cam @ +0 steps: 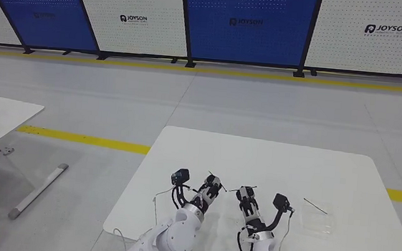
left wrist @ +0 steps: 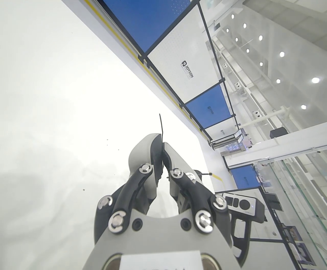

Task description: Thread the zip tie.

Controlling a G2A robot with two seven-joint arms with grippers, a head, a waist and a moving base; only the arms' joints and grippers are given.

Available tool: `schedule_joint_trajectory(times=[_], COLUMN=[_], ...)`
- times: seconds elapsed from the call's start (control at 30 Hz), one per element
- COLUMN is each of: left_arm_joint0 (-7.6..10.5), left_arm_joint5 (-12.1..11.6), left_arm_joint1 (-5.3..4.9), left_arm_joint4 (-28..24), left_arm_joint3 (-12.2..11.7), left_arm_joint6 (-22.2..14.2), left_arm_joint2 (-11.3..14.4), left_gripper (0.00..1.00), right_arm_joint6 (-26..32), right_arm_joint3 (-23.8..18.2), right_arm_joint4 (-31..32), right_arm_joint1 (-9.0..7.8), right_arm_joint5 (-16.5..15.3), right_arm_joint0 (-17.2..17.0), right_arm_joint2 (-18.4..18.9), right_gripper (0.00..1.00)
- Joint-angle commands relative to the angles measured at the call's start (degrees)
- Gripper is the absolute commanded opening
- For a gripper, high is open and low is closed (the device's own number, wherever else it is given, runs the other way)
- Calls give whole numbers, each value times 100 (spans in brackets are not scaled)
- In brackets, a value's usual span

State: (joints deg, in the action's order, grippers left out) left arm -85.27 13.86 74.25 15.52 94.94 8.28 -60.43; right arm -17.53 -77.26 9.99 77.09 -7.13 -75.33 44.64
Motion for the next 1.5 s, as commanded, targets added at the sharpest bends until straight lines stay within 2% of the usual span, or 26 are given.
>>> schedule_joint_trajectory(times=[0.0, 0.23, 0.37, 0.53, 0.6, 0.77, 1.07, 1.17, 1.3, 1.37, 1.47], left_arm_joint0=[0, 0, 0, 0, 0, 0, 0, 0, 0, 0, 0], left_arm_joint5=[0, 0, 0, 0, 0, 0, 0, 0, 0, 0, 0], left_arm_joint1=[0, 0, 0, 0, 0, 0, 0, 0, 0, 0, 0], left_arm_joint4=[0, 0, 0, 0, 0, 0, 0, 0, 0, 0, 0], left_arm_joint3=[0, 0, 0, 0, 0, 0, 0, 0, 0, 0, 0], left_arm_joint6=[0, 0, 0, 0, 0, 0, 0, 0, 0, 0, 0], left_arm_joint2=[0, 0, 0, 0, 0, 0, 0, 0, 0, 0, 0], left_gripper=[0, 0, 0, 0, 0, 0, 0, 0, 0, 0, 0], right_arm_joint6=[-1, -31, -333, -517, -532, -896, -962, -1057, -1054, -1067, -973], right_arm_joint3=[-3, -59, -77, 167, 275, 414, 399, 236, -179, -319, -627], right_arm_joint4=[2, 34, 193, 126, -27, -143, -128, -15, 95, 144, 61], right_arm_joint1=[-1, -1, 27, 146, 205, 312, 323, 310, 317, 325, 327], right_arm_joint5=[-4, -53, -352, -649, -889, -1132, -1129, -837, -52, 209, 381], right_arm_joint0=[-2, -52, -217, -155, -133, -170, -226, -341, -564, -639, -794], right_arm_joint2=[1, 39, 87, -12, -56, -54, -25, 110, 197, 222, 305], right_gripper=[0, 0, 0, 0, 0, 0, 0, 0, 0, 0, 0])
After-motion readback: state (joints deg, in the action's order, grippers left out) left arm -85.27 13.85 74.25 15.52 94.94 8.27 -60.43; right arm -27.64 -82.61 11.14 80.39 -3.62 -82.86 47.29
